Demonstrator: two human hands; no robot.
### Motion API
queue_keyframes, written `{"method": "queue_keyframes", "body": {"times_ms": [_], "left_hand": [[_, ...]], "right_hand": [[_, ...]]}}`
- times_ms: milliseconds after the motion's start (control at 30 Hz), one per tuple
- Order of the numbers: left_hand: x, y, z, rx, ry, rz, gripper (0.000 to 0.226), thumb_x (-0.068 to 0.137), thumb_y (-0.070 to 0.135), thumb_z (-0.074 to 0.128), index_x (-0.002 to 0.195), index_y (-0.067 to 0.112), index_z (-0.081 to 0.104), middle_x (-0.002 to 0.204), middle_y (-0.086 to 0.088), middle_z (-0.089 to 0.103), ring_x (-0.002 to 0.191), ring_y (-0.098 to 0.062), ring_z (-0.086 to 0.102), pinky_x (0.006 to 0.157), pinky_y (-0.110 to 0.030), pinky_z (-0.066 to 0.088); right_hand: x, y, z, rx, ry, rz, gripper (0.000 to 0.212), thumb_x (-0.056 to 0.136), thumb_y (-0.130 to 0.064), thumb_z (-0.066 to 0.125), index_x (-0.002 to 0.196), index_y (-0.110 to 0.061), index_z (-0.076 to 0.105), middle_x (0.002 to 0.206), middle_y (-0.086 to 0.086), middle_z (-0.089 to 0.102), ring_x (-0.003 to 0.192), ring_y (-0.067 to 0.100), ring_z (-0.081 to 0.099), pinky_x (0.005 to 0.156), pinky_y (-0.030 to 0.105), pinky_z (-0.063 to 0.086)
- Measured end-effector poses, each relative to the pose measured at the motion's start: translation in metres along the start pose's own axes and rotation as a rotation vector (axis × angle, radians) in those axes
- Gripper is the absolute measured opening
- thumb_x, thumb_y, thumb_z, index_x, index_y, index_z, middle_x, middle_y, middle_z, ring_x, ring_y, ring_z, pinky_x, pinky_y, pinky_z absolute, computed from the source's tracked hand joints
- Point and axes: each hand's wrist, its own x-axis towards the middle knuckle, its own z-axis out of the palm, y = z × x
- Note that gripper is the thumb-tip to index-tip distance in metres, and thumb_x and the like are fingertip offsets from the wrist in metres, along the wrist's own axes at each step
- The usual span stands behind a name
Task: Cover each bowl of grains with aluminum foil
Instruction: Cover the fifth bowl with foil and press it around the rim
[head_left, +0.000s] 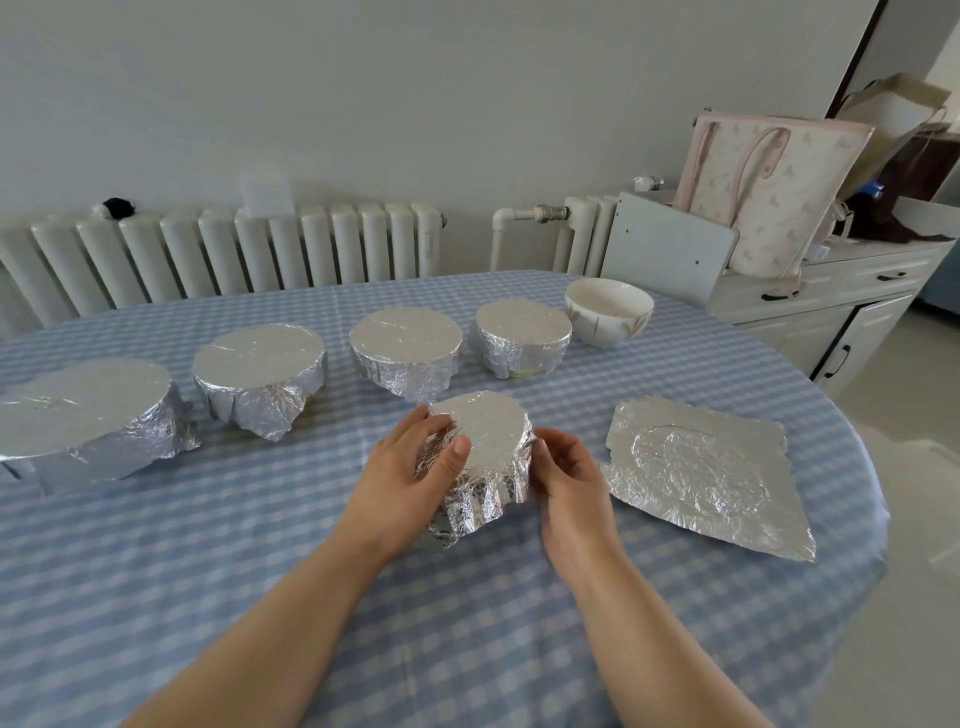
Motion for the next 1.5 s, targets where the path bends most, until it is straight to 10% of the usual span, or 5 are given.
{"method": "queue_keyframes", "body": {"times_ms": [400, 633, 833, 1033, 1500], "left_hand": [[-0.001, 0.004, -0.004, 0.208, -0.077, 0.095, 0.082, 0.074, 0.083, 0.030, 0.136, 0.034, 0.052, 0.157, 0.013, 0.027, 0.141, -0.004, 0.023, 0.111, -0.023, 0.020], [-0.002, 0.009, -0.004, 0.265, -0.097, 0.102, 0.082, 0.073, 0.079, 0.028, 0.137, 0.034, 0.050, 0.158, 0.011, 0.025, 0.142, -0.008, 0.023, 0.110, -0.021, 0.018], [-0.005, 0.020, 0.005, 0.391, -0.105, 0.117, 0.080, 0.076, 0.077, 0.031, 0.141, 0.033, 0.044, 0.160, 0.013, 0.016, 0.143, -0.010, 0.015, 0.112, -0.028, 0.020], [-0.007, 0.025, 0.007, 0.436, -0.110, 0.109, 0.077, 0.079, 0.073, 0.033, 0.143, 0.031, 0.042, 0.161, 0.012, 0.013, 0.143, -0.010, 0.011, 0.113, -0.029, 0.020], [-0.007, 0.024, 0.010, 0.438, -0.093, 0.123, 0.088, 0.071, 0.078, 0.022, 0.142, 0.029, 0.044, 0.161, 0.008, 0.014, 0.141, -0.011, 0.013, 0.113, -0.026, 0.017]], "right_hand": [[0.030, -0.036, -0.031, -0.150, -0.322, 0.423, 0.003, 0.077, -0.005, 0.061, 0.077, -0.002, 0.060, 0.065, 0.008, 0.065, 0.056, 0.016, 0.064, 0.056, 0.025, 0.055], [0.030, -0.041, -0.033, -0.496, -0.155, 0.242, 0.013, 0.083, -0.007, 0.070, 0.070, -0.008, 0.068, 0.061, 0.004, 0.061, 0.056, 0.012, 0.047, 0.054, 0.021, 0.037], [0.022, -0.038, -0.032, -0.651, -0.044, 0.154, 0.025, 0.094, -0.004, 0.058, 0.072, -0.007, 0.070, 0.061, 0.004, 0.069, 0.058, 0.015, 0.066, 0.068, 0.030, 0.059], [0.015, -0.030, -0.027, -0.767, 0.020, 0.111, 0.056, 0.092, -0.048, 0.052, 0.070, 0.002, 0.068, 0.071, 0.013, 0.073, 0.076, 0.033, 0.072, 0.083, 0.054, 0.055], [-0.002, -0.016, -0.011, -0.719, 0.259, -0.022, 0.032, 0.094, -0.030, 0.056, 0.068, -0.010, 0.061, 0.062, 0.001, 0.065, 0.063, 0.020, 0.062, 0.069, 0.038, 0.051]]}}
